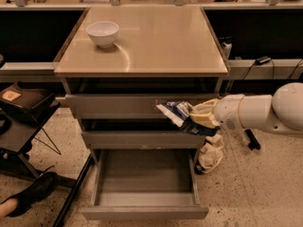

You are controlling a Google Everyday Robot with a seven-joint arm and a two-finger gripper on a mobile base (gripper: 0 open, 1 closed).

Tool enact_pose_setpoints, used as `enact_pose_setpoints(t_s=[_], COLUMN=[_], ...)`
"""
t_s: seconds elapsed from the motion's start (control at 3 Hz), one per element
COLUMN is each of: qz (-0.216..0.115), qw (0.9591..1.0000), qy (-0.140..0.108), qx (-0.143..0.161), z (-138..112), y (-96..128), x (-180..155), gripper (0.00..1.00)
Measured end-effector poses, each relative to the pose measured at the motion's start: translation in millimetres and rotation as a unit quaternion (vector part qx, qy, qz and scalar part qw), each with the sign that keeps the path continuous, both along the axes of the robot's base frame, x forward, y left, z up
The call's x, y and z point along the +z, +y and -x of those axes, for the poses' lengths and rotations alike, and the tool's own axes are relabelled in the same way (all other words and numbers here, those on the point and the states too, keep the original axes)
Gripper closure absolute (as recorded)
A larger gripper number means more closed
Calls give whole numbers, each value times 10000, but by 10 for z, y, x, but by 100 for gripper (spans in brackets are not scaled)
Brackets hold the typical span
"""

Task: Place blue chip bag into bottom drawer

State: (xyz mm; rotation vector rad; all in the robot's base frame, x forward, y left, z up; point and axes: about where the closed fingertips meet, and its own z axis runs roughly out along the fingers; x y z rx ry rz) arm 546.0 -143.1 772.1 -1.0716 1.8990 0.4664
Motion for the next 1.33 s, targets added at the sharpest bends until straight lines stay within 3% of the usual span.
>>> enact_pose_setpoints(t_s=[0.33, 0.67, 1.0, 1.33], qz=[122, 305, 368, 189], qw=[9999, 9983, 9929, 9926], qy=[52, 465, 1096, 1197], qx=[-49, 148, 284, 87], z=[19, 259, 614, 611], y=[99, 448, 775, 878], x=[-389, -1642, -3012, -3377], gripper=[100, 100, 100, 100])
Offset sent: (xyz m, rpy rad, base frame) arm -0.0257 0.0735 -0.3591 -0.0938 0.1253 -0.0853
